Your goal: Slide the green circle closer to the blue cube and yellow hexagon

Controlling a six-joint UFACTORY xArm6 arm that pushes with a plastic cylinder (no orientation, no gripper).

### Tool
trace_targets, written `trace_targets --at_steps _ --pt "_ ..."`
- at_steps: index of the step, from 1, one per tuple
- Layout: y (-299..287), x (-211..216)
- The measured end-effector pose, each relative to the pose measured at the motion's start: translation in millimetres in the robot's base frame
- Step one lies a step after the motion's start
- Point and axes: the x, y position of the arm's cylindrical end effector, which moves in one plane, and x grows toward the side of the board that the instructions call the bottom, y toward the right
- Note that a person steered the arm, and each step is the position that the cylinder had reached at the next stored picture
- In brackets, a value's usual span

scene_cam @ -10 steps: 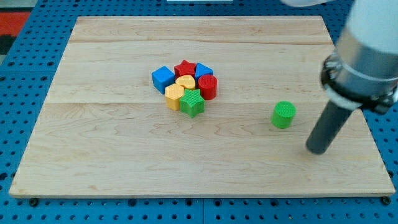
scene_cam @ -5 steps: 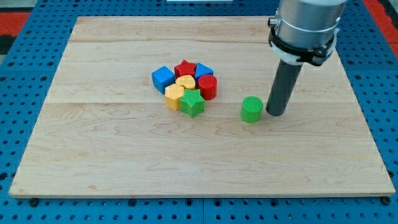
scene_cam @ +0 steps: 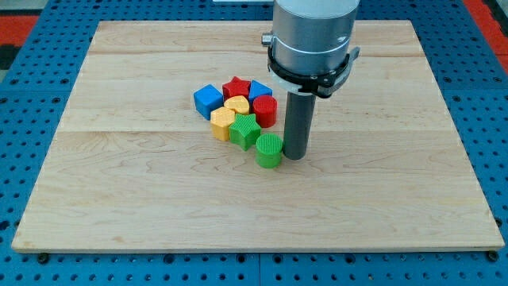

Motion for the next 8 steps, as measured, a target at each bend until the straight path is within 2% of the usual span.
trace_targets --at_steps 8 --pt "-66 22"
